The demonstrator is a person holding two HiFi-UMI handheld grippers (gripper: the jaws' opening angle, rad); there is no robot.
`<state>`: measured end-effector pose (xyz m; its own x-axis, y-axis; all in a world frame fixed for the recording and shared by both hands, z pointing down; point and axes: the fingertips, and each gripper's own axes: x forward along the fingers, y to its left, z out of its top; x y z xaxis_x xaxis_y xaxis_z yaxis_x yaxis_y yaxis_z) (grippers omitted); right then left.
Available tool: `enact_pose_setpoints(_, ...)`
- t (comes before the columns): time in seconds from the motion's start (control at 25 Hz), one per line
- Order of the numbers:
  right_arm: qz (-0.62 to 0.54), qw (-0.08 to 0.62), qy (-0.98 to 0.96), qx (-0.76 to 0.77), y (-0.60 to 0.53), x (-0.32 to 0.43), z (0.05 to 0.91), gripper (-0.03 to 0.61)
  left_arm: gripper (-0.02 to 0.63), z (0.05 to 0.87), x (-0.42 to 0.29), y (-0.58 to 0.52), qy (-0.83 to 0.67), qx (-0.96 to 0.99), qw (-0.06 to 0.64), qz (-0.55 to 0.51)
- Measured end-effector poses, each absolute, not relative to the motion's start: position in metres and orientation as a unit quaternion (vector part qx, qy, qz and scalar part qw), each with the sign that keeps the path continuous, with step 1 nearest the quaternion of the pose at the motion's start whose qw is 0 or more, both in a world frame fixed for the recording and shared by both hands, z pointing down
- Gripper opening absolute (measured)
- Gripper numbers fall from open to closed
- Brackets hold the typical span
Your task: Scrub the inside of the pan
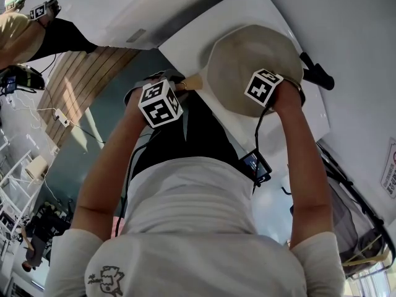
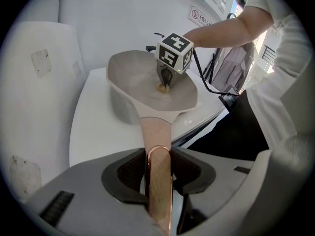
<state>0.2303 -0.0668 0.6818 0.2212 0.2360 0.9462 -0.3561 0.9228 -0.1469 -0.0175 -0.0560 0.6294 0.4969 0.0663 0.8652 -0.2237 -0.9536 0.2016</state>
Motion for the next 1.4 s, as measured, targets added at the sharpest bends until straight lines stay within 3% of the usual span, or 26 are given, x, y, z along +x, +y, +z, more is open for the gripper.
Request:
enact_pose_setpoints(0.32, 0.122, 0.773, -0.588, 0.202, -0.136, 0.248, 0.667, 0.028, 0.155, 0.63, -0.017, -0.055, -0.043, 0.855, 0.146, 0.496)
enact_pose_setpoints(0.72, 0.001, 0.688, -0.684, 0.243, -0.183, 0.189, 0.657, 0.028, 0.155, 0.629, -0.018, -0.056, -0.054, 0.856, 0.145, 0.494)
enact_pose_setpoints(1.08, 0.036, 0.636, -0.756, 0.152, -0.121, 0.124, 0.671, 0.026, 0.155, 0.629, -0.018, -0.053, -0.055, 0.856, 0.153, 0.491)
enact_pose_setpoints(1.4, 0.112, 0.644, -0.753, 0.082, -0.067, 0.127, 0.68, 0.025, 0.155, 0.629, -0.017, -0.052, -0.048, 0.854, 0.157, 0.494)
